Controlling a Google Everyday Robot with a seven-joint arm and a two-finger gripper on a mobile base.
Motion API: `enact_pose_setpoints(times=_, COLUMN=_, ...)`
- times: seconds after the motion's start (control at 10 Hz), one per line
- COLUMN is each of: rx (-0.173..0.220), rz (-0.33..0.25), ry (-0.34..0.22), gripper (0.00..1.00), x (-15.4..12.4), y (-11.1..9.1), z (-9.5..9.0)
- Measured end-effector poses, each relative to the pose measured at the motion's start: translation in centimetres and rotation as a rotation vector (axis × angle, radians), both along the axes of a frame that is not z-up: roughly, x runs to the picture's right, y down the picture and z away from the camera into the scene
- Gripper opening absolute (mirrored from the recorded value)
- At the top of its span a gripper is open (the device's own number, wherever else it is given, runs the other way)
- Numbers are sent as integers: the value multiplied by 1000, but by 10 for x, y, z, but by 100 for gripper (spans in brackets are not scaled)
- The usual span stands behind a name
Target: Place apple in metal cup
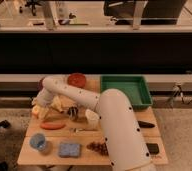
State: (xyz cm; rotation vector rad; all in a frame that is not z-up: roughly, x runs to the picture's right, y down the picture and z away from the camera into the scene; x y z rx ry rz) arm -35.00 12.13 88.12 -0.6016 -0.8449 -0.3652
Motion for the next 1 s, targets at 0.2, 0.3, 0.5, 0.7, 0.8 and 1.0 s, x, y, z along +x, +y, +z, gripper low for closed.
enact_pose_setpoints(times=0.2, rx=2, rz=4, ry=-2, gripper=38, x=4, y=1, z=1)
enact_pose_setpoints(times=0.3, rx=5, rz=3, ry=-7, gripper=38, x=4, y=3, z=-1)
enact_pose_setpoints(times=0.5, rx=16, rz=5, ry=-12, gripper=30, x=11, y=2, z=-6)
enact_pose_setpoints(times=0.7, rx=40, rz=4, ry=-14, gripper=16, x=25, y=-5, z=-26)
enact_pose_setpoints(times=0.8, rx=61, rz=1, ry=-12, gripper=13, x=39, y=-7, z=-46)
enact_pose_setpoints(times=1.0, rx=106, rz=21, ry=-9, gripper=13, x=78, y=-9, z=-83)
